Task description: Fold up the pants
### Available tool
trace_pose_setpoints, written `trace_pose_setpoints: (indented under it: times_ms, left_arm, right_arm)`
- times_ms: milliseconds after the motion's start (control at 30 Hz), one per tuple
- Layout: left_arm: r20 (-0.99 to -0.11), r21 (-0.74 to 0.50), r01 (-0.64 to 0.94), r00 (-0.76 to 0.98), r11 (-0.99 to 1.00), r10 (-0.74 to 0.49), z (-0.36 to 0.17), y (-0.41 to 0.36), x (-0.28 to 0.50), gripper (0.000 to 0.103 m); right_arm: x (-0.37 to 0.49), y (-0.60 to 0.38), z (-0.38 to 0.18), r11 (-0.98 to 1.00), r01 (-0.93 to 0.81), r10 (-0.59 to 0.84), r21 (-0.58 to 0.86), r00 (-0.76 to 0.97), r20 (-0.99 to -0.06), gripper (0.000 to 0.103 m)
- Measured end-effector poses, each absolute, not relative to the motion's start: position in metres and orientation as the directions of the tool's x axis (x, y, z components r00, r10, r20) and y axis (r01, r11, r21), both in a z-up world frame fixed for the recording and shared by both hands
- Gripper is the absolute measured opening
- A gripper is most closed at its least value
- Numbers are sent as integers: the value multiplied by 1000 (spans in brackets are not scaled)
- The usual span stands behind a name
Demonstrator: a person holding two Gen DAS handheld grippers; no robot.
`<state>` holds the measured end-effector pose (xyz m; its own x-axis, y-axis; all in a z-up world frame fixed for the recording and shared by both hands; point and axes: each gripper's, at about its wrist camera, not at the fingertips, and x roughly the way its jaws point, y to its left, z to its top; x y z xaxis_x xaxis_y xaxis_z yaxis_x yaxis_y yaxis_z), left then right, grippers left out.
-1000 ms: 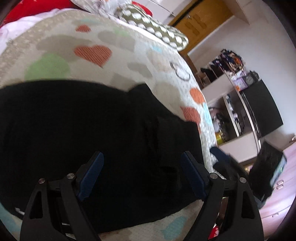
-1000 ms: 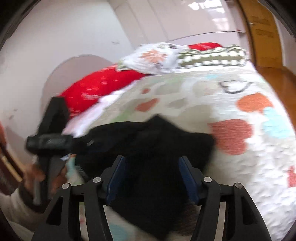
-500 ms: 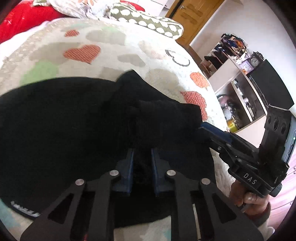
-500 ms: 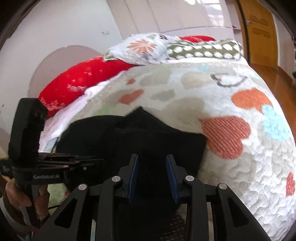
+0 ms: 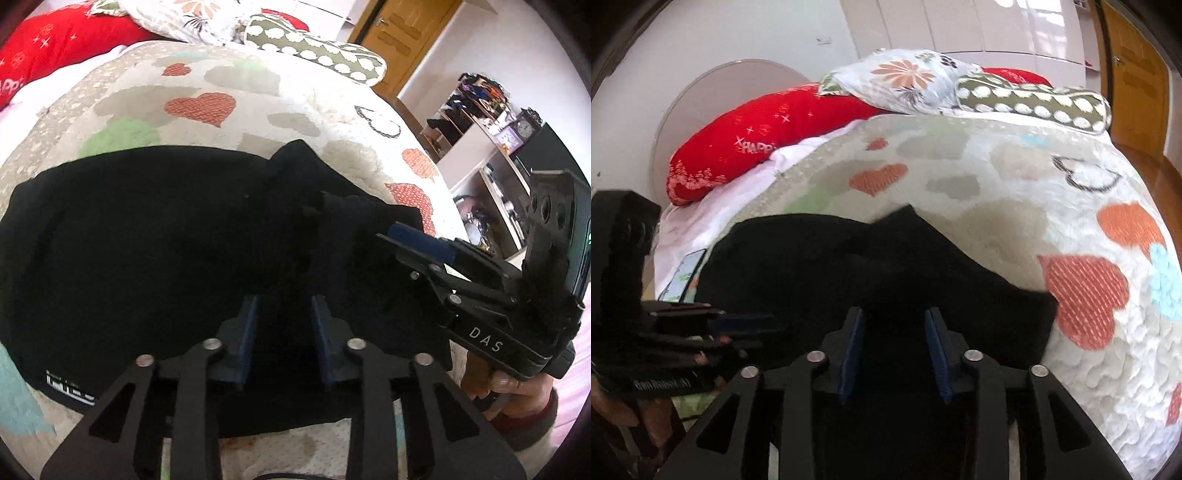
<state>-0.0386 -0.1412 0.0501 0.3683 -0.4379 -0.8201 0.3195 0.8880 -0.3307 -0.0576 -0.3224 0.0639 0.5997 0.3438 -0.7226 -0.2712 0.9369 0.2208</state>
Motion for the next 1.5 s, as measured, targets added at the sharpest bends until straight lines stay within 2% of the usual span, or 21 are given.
trace_pose_setpoints:
  times_ms: [33,200,400,533,733,967,1167,1333,1433,1500]
  left_arm:
    - [-820,-332,313,371,890,-436,50,-140,-40,33]
    - [-820,-307,292,402,906,-407,58,-133,-47,56]
    - [-815,-240,283,461,929,-351,78,-122,-56,66]
    - [-809,-220,273,486,936,-332,85,-116,-60,69]
    - [-813,-188,256,502,948,-297,86,-111,-66,69]
    - [-809,-181,224,519,958,-275,85,-104,-71,69]
    - [-813,-179,207,519,962,-263,82,-101,-74,70]
    - [-805,-225,191,516,956,-292,83,-97,-76,74]
    - [-789,-271,192,517,943,-331,85,-98,-74,83]
    - [-784,-286,207,510,935,-353,84,-104,-70,84]
  right_arm:
    - [-55,-318,63,937,-275,341,213,598,-725,40]
    - [-36,-294,43,946,-275,302,170,565,-768,43]
    - [-54,-295,68,947,-286,293,143,597,-747,46]
    - [-80,-295,78,943,-306,298,127,614,-731,52]
    - [-91,-282,47,943,-299,300,147,570,-765,52]
    - [-100,-288,67,941,-306,309,144,605,-734,52]
    - [-92,-291,44,940,-279,325,197,558,-763,54]
    - [-102,-297,65,946,-267,311,182,602,-735,55]
    - [-108,-310,74,959,-235,276,161,628,-727,57]
    - [-113,-322,75,966,-202,255,162,635,-730,57]
